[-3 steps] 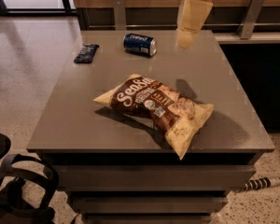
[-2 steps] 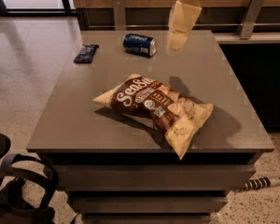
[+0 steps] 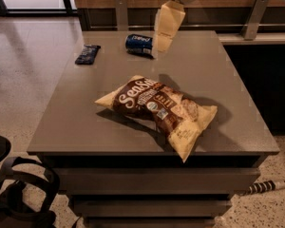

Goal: Place pepsi can upright

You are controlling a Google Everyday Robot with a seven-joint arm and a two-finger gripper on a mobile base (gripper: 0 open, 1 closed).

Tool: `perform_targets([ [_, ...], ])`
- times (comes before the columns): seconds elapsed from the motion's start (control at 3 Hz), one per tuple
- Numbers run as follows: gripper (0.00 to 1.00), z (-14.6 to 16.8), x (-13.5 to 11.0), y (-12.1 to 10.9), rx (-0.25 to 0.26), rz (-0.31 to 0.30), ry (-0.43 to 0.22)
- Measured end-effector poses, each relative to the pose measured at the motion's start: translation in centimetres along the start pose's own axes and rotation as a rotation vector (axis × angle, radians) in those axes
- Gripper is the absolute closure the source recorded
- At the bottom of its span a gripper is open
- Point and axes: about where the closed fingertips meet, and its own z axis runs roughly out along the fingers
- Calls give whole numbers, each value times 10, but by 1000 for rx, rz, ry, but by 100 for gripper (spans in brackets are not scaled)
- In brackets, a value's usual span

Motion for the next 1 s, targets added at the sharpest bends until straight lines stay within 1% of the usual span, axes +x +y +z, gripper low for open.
perform_targets([
  [0.33,0,10,-14,-15,-5,7,-43],
  [0.67,0,11,-14,-17,-5,8,-44],
  [1.0,0,30,-13,-36,-6,15,-55],
])
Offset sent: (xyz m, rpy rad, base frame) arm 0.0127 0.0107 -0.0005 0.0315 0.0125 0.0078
